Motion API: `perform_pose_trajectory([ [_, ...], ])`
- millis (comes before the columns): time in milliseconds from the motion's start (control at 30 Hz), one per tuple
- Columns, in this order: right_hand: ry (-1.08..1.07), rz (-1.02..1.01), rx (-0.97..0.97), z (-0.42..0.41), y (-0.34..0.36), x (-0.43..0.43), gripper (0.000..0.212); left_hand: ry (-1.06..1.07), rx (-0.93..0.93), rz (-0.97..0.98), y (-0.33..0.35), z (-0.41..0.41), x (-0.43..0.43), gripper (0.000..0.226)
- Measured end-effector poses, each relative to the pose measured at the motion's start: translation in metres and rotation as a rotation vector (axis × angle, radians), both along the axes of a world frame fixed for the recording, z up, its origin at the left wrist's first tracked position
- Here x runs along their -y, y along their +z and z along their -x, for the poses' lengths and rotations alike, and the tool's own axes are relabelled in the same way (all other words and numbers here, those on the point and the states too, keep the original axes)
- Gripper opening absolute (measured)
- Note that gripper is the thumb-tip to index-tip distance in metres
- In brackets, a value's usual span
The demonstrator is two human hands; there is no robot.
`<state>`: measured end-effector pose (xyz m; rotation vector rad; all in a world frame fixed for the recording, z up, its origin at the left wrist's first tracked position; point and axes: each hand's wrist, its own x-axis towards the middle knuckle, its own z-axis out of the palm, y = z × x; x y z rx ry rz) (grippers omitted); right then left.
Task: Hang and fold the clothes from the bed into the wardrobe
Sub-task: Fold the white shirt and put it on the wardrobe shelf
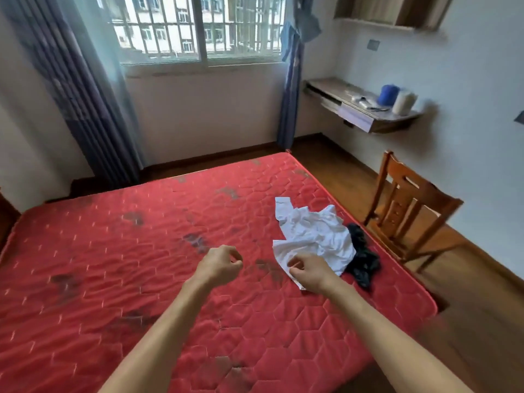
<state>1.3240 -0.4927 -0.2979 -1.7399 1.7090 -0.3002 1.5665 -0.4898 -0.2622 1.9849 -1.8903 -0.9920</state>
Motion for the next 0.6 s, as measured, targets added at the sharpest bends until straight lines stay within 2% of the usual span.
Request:
perform_pose_trajectory([
  [367,-0.279,-0.152,-0.050,0.138,-0.055,0.031,0.029,-0.271,-0.004,-0.082,-0.062,0.133,0.103,0.017],
  [600,-0.272,-0.291,-0.029,0.206,-0.117,0.105,0.025,-0.191,-0.043,-0.248,-0.139,0.215,0.167,0.030],
])
